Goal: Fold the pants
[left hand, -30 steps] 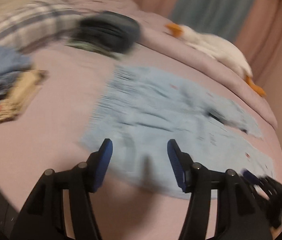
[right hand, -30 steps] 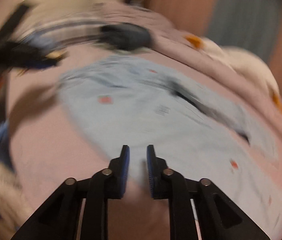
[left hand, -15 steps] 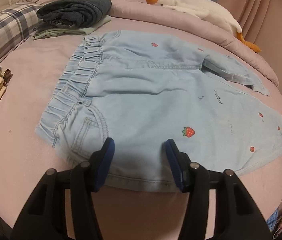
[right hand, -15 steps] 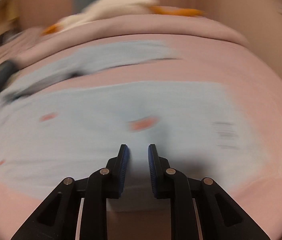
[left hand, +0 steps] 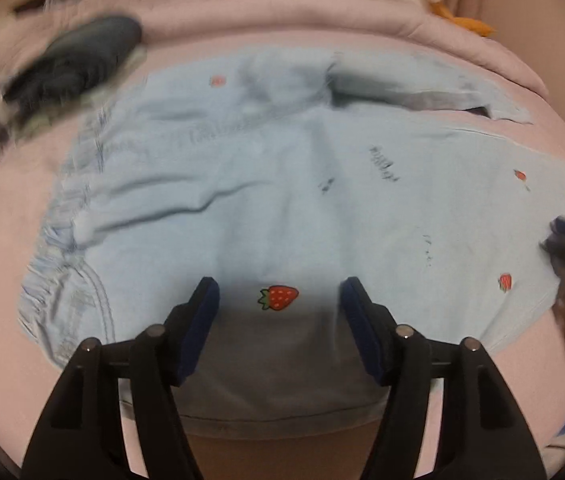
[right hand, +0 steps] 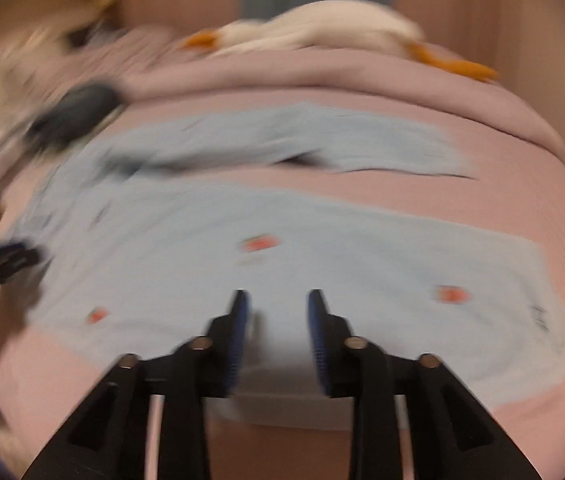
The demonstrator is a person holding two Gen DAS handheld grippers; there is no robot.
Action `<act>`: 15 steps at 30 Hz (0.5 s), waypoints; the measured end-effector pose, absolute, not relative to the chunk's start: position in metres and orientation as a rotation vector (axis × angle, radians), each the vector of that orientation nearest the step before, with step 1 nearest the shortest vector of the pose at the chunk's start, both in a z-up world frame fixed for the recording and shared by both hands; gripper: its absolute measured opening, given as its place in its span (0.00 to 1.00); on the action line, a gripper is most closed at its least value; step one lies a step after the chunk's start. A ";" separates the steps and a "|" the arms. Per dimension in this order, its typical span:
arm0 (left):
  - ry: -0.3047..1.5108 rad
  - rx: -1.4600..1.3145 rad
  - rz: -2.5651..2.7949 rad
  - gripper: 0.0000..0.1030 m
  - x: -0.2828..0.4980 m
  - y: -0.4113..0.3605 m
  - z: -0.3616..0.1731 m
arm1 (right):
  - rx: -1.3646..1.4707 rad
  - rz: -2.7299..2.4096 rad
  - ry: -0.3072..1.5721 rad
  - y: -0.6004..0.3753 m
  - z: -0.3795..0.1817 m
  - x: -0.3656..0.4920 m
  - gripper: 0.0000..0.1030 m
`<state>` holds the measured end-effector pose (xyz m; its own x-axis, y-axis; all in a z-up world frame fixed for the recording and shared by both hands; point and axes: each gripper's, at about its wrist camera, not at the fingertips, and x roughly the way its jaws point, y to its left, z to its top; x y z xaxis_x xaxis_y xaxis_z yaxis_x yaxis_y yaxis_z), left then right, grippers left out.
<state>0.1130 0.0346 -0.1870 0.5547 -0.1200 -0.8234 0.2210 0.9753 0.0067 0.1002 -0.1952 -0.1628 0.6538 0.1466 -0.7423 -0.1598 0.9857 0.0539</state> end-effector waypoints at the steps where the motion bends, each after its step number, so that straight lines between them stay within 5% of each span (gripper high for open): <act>1: 0.979 0.115 -0.223 0.63 0.111 0.037 -0.184 | -0.068 0.203 0.878 -0.182 -0.171 0.102 0.37; 7: 0.961 -0.007 -0.240 0.67 0.130 0.086 -0.160 | -0.194 0.258 0.908 -0.180 -0.161 0.110 0.41; 10: 0.924 -0.042 -0.150 0.73 0.151 0.112 -0.151 | -0.199 0.282 0.864 -0.181 -0.149 0.117 0.52; 15: 0.888 -0.074 -0.056 0.76 0.208 0.154 -0.144 | -0.212 0.365 0.812 -0.146 -0.140 0.132 0.52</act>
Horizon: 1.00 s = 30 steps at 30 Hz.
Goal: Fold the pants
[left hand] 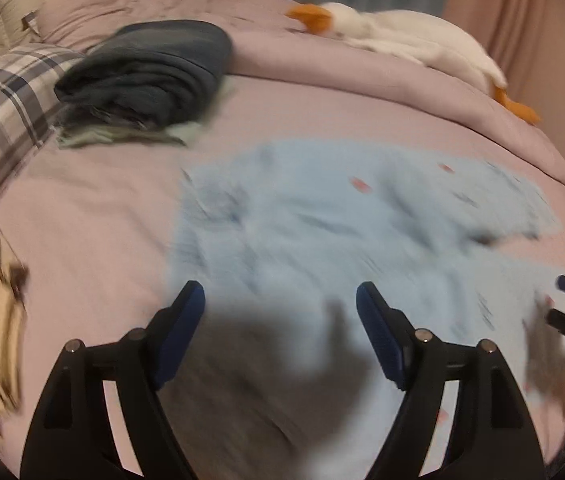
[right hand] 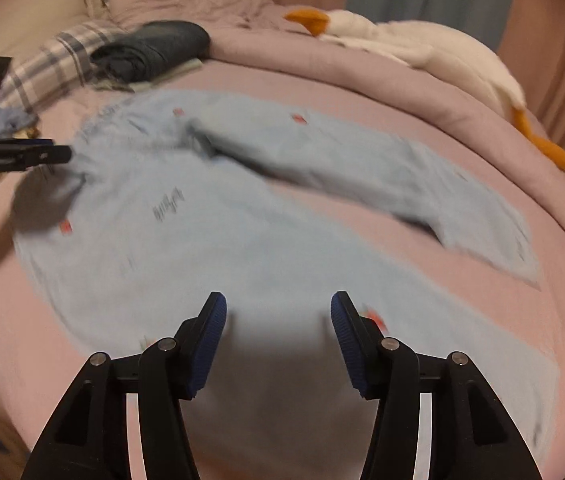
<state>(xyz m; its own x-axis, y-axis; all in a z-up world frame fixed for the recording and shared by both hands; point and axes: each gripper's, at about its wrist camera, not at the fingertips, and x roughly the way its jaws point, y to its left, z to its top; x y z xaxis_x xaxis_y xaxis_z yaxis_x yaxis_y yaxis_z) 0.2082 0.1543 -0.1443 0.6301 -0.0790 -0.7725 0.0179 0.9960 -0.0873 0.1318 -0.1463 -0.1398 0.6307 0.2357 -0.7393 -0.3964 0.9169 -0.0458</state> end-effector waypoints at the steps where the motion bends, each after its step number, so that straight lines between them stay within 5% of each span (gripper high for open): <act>1: 0.889 -0.057 -0.038 0.76 0.221 0.157 -0.143 | -0.233 0.382 0.787 -0.137 -0.135 0.140 0.52; 9: 0.956 -0.110 -0.097 0.76 0.297 0.201 -0.154 | -0.287 0.432 0.666 -0.116 -0.106 0.265 0.52; 20: 1.056 -0.146 -0.343 0.77 0.334 0.221 -0.179 | -0.435 0.455 0.912 -0.099 -0.146 0.390 0.52; 22: 1.066 -0.157 -0.364 0.76 0.334 0.223 -0.179 | -0.472 0.482 0.976 -0.094 -0.160 0.404 0.57; 24: 1.065 -0.149 -0.397 0.62 0.332 0.222 -0.178 | -0.445 0.453 1.001 -0.098 -0.166 0.416 0.78; 26: 1.065 -0.137 -0.388 0.54 0.332 0.221 -0.177 | -0.345 0.464 1.068 -0.110 -0.169 0.429 0.80; 28: 1.067 -0.171 -0.367 0.43 0.331 0.223 -0.177 | -0.312 0.482 1.068 -0.114 -0.168 0.429 0.77; 30: 1.055 -0.220 -0.370 0.36 0.326 0.225 -0.176 | -0.339 0.527 1.028 -0.107 -0.164 0.416 0.45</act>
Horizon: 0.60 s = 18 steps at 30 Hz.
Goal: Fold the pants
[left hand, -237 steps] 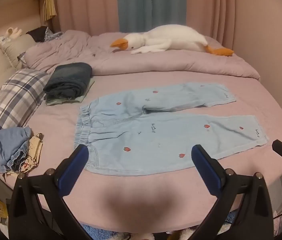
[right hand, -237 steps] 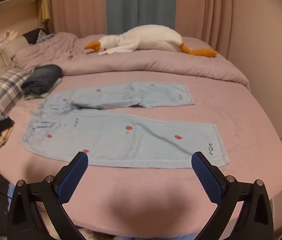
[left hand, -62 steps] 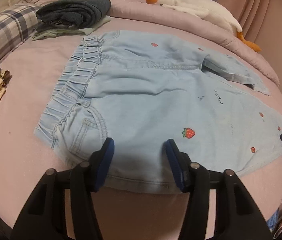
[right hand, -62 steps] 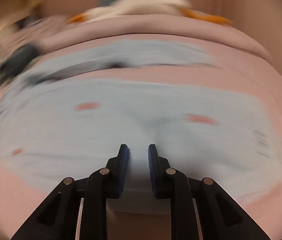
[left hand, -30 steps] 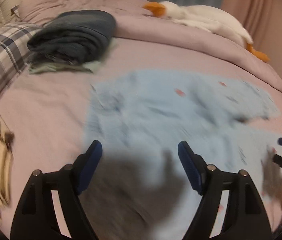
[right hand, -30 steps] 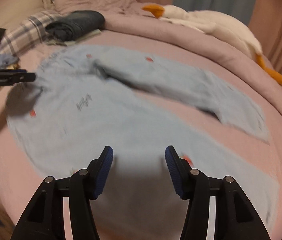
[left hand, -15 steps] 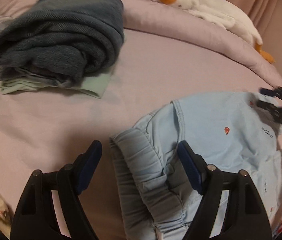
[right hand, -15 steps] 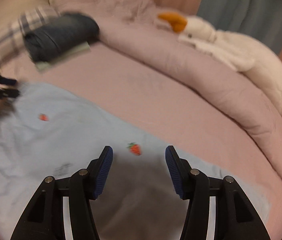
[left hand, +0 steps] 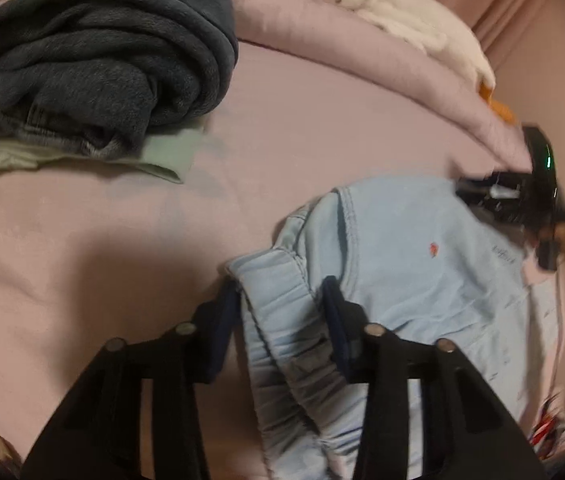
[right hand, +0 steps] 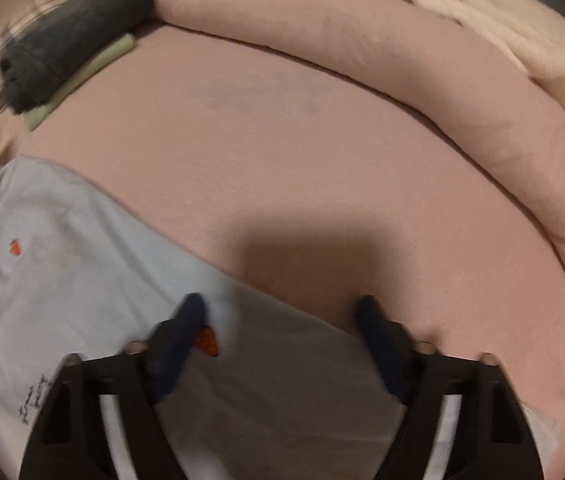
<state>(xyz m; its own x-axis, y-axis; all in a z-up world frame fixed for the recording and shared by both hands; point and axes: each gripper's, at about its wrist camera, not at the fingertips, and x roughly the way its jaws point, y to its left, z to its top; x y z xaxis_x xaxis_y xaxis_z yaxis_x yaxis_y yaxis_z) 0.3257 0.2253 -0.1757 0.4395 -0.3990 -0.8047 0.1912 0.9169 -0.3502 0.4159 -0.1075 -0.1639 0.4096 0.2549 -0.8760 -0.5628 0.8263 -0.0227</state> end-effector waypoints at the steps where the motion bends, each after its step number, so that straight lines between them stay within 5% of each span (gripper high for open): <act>1: 1.045 -0.200 -0.361 0.35 0.322 0.222 -0.174 | -0.354 0.539 1.020 -0.104 -0.163 0.412 0.34; 2: 1.035 -0.180 -0.354 0.33 0.319 0.220 -0.172 | -0.368 0.553 1.018 -0.101 -0.162 0.407 0.12; 3: 1.028 -0.169 -0.343 0.31 0.316 0.218 -0.170 | -0.413 0.540 1.002 -0.097 -0.162 0.401 0.10; 18: 0.641 -0.025 -0.207 0.26 0.215 0.187 -0.086 | -0.397 0.374 0.629 -0.127 -0.059 0.267 0.05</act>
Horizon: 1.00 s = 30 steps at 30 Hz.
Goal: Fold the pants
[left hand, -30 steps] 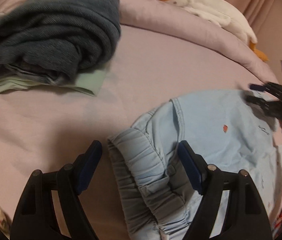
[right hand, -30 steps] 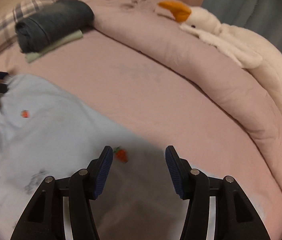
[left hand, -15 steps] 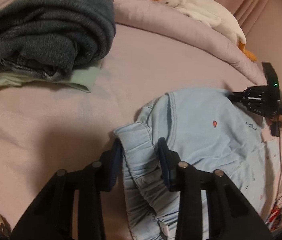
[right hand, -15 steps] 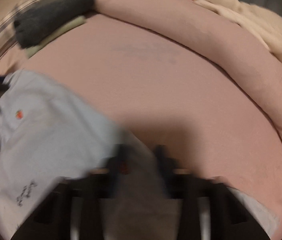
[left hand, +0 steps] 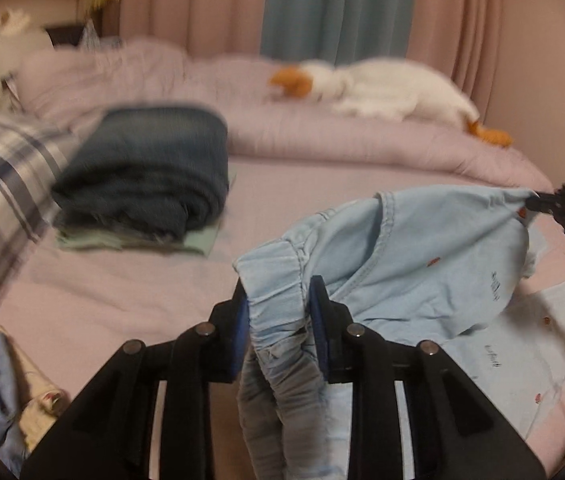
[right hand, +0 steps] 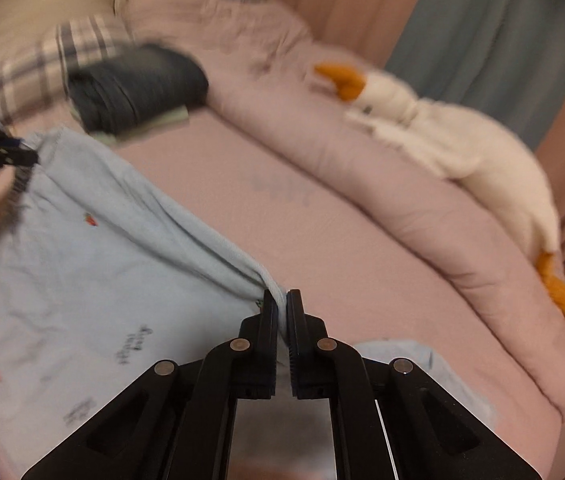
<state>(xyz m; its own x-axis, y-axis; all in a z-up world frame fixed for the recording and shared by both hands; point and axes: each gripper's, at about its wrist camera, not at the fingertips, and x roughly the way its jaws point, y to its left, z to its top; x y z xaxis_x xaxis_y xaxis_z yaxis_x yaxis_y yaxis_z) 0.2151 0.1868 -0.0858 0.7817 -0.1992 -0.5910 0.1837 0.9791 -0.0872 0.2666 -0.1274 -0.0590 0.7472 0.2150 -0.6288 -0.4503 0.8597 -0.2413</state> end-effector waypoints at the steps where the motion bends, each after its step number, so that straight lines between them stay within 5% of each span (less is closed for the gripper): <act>1: 0.615 -0.007 -0.202 0.26 0.201 0.184 -0.081 | -0.389 0.374 0.601 -0.130 -0.051 0.244 0.05; 6: 0.563 0.089 -0.174 0.27 0.137 0.167 -0.095 | -0.426 0.403 0.541 -0.132 -0.045 0.166 0.05; 13: 0.687 0.001 -0.120 0.32 0.088 0.176 -0.152 | -0.460 0.444 0.660 -0.125 -0.117 0.092 0.05; 19: 0.823 -0.268 -0.107 0.29 0.066 0.192 -0.168 | -0.494 0.431 0.750 -0.107 -0.172 0.086 0.05; 28: 0.839 -0.856 -0.267 0.30 0.066 0.199 -0.179 | -0.394 0.420 0.754 -0.114 -0.174 0.103 0.05; 30: 0.842 -0.928 -0.262 0.40 0.077 0.196 -0.185 | -0.385 0.417 0.752 -0.113 -0.178 0.092 0.05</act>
